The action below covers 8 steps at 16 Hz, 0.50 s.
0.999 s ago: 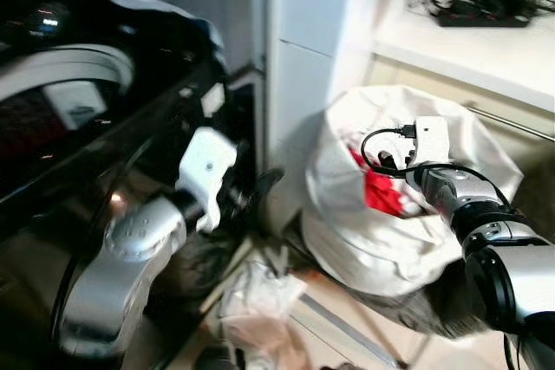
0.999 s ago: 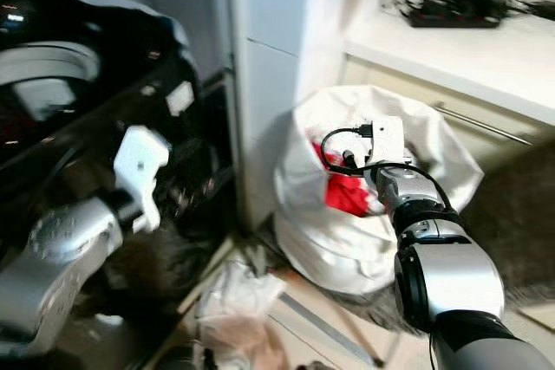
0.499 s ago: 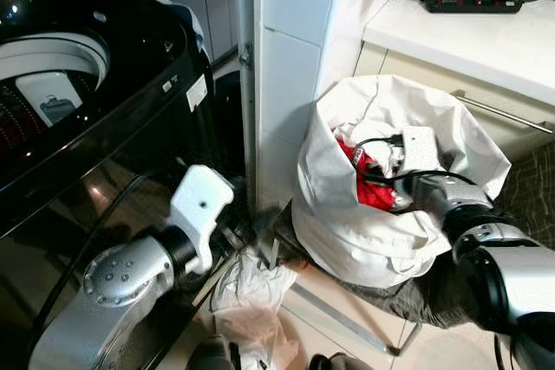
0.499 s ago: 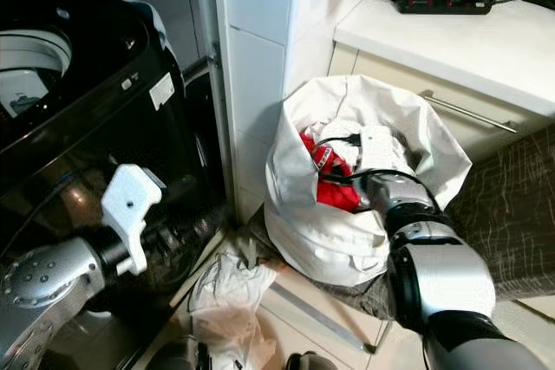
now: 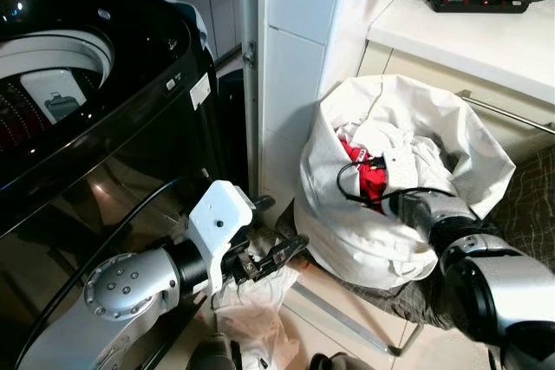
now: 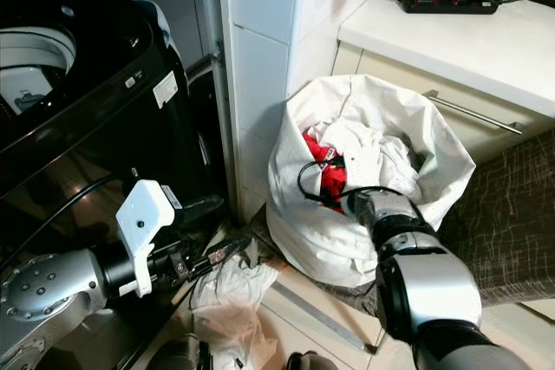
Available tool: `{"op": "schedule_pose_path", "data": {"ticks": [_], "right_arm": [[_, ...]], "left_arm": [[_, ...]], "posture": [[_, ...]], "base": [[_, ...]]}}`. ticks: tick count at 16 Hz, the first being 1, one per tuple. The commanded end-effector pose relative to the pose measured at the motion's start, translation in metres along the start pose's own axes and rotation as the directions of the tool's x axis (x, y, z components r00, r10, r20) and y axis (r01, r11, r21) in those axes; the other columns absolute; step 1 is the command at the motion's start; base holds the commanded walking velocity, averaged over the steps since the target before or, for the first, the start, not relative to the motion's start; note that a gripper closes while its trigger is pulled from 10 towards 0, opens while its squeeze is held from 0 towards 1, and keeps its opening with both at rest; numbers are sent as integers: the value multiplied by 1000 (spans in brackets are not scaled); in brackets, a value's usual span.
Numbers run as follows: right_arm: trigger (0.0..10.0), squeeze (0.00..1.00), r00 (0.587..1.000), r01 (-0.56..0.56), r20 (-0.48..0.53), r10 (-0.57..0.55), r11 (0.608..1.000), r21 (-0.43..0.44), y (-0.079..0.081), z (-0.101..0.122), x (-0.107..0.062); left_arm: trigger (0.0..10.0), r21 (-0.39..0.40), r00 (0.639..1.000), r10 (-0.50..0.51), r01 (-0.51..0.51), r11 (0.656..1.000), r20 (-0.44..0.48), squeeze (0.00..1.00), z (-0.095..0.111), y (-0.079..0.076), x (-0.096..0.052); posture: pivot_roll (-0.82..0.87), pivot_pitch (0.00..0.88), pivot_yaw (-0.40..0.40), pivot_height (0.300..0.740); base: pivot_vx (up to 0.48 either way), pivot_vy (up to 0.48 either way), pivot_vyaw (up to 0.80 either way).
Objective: Clothes washing
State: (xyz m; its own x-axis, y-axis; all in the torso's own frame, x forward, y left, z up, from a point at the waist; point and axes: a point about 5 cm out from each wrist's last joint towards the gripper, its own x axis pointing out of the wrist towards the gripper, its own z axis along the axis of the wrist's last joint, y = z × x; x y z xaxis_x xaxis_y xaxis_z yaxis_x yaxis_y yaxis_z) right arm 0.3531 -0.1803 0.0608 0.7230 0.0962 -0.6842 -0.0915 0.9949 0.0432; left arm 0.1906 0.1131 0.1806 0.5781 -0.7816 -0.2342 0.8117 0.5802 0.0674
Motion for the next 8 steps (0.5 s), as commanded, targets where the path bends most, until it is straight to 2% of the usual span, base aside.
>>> {"op": "schedule_pose_path", "data": {"ticks": [1, 2, 3, 4, 5, 8], "right_arm": [[10000, 0, 1000, 13, -16, -13, 1000, 8, -4, -8, 1], [10000, 0, 1000, 23, -15, -23, 1000, 7, -5, -10, 1], [4118, 0, 999, 34, -18, -34, 999, 9, -5, -12, 1], [4118, 0, 999, 37, -19, -37, 999, 11, -5, -13, 1], [0, 0, 998, 49, -36, -48, 999, 16, -5, -17, 2], [0, 0, 997, 59, -57, -55, 996, 67, -4, -22, 2]], "left_arm": [[10000, 10, 1000, -19, 19, 1000, 10, 0, 5, -5, -2], [10000, 11, 1000, -20, 20, 1000, 7, 0, 5, -6, -3], [10000, 14, 1000, -18, 18, 1000, 1, 0, 6, -7, -5], [10000, 15, 1000, -18, 18, 1000, -2, 0, 6, -8, -5], [10000, 17, 1000, -14, 14, 1000, -9, 0, 6, -8, -7], [10000, 13, 1000, -18, 19, 1000, -16, 0, 6, -11, -9]], "posture": [[232, 143, -27, 740], [238, 144, -26, 740], [247, 144, -24, 740], [248, 145, -24, 740], [252, 148, -23, 740], [258, 146, -22, 740]], "base": [[0, 0, 0], [0, 0, 0], [0, 0, 0], [0, 0, 0], [0, 0, 0], [0, 0, 0]]}}
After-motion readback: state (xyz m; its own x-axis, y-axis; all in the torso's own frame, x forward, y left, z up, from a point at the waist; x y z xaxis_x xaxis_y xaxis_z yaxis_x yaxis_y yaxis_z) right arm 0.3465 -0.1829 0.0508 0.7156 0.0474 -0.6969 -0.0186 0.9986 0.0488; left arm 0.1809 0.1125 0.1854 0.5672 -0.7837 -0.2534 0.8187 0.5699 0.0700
